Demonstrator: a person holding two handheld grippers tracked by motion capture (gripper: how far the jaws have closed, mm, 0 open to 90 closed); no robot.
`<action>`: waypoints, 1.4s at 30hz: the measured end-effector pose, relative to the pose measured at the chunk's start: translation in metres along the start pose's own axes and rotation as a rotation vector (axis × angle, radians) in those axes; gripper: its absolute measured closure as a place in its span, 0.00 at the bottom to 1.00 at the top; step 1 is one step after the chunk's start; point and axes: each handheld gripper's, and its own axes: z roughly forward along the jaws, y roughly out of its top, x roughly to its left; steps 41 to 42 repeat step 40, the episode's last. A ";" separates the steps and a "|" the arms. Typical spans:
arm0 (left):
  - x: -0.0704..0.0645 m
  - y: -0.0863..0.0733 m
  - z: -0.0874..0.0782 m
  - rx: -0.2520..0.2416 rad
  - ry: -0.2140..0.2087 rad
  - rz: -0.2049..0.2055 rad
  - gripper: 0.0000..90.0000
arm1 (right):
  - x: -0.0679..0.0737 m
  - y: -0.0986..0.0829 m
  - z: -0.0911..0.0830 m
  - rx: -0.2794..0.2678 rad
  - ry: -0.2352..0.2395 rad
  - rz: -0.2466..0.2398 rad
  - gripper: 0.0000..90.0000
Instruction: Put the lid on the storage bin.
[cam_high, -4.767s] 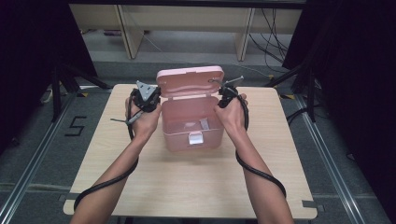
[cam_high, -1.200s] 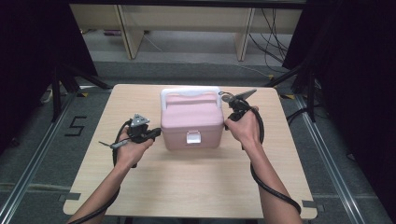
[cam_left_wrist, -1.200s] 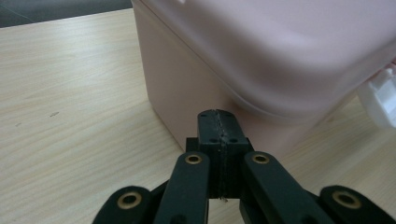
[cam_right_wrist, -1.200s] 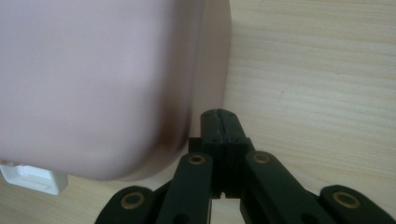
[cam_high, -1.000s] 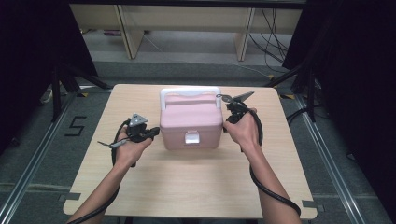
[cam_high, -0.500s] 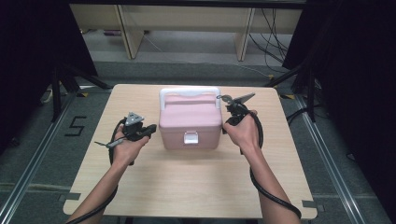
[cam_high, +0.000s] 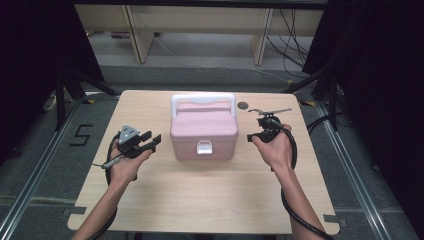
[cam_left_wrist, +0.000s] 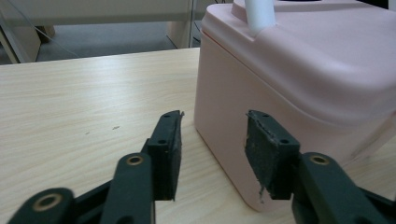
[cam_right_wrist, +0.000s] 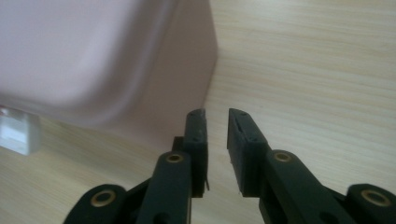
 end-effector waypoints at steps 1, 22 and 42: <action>0.001 -0.003 -0.002 -0.002 -0.003 0.002 0.56 | -0.001 -0.004 -0.001 -0.012 -0.003 0.021 0.82; 0.040 -0.075 -0.046 -0.079 0.125 -0.010 0.46 | -0.057 -0.114 0.010 -0.265 0.016 -0.083 0.65; 0.039 -0.090 -0.048 -0.192 0.149 -0.005 0.44 | -0.056 -0.145 0.014 -0.456 0.010 -0.098 0.55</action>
